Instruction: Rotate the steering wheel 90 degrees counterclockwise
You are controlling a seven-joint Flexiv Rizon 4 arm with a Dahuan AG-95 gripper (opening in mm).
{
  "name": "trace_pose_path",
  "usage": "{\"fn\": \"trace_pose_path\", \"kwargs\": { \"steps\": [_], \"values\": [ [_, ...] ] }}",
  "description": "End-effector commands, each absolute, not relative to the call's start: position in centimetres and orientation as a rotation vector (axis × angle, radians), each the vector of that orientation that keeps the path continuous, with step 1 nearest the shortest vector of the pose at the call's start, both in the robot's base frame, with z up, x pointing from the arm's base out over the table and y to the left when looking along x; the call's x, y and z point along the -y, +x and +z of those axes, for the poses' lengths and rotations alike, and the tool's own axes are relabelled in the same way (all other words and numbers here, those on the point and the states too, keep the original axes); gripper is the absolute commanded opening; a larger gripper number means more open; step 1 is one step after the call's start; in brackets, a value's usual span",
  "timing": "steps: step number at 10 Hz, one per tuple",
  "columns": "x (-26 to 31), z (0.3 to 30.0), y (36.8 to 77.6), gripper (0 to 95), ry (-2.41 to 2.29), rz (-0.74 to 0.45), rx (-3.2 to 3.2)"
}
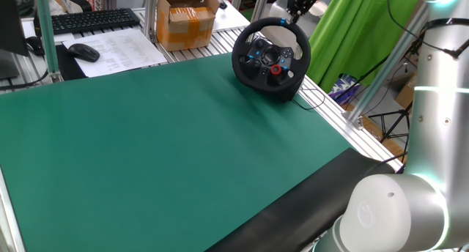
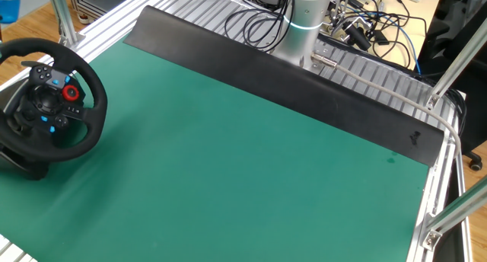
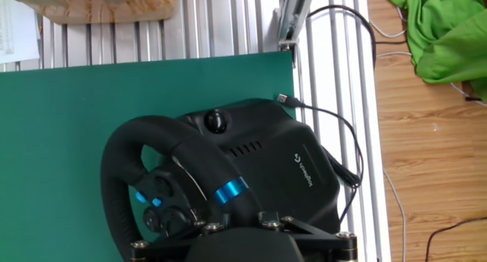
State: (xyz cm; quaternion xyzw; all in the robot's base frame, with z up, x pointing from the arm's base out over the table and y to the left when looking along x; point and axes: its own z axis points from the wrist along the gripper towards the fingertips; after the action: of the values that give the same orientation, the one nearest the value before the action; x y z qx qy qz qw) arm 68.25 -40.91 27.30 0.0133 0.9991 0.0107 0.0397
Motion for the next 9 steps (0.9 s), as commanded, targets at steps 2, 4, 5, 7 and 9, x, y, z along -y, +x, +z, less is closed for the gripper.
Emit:
{"fn": "trace_pose_path", "kwargs": {
  "steps": [2, 4, 5, 7, 9],
  "values": [
    [41.7, 32.5, 66.2, 95.0, 0.217, 0.017, -3.120],
    [40.9, 31.5, 65.4, 95.0, 0.265, 0.024, -3.079],
    [40.7, 31.4, 65.2, 95.0, 0.274, 0.024, -3.078],
    [40.6, 31.3, 65.0, 95.0, 0.285, 0.031, -3.064],
    [40.2, 31.0, 64.6, 95.0, 0.300, 0.033, -3.048]
  ]
}}
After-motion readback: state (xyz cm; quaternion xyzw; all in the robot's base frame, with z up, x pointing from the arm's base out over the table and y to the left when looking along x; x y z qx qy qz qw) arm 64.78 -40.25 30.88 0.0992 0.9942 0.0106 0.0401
